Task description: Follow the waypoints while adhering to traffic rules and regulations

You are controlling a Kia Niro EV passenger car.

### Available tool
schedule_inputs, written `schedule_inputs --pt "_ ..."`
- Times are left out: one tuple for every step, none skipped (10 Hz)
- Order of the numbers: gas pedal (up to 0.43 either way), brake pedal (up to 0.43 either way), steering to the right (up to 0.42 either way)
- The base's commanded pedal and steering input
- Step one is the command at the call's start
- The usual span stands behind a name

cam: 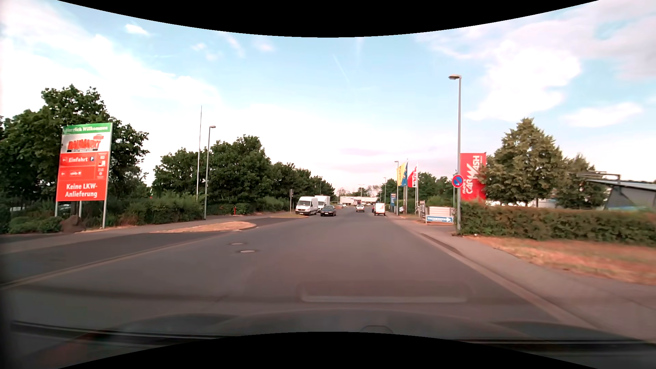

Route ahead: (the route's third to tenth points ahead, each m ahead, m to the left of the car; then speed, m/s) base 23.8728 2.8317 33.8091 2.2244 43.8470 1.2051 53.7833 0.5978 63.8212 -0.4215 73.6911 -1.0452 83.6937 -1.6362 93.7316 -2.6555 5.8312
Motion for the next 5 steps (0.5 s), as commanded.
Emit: schedule_inputs --pt "0.260 0.000 0.008" --pt "0.260 0.000 0.008" --pt "0.260 0.000 0.008" --pt "0.260 0.000 0.008" --pt "0.260 0.000 0.008"
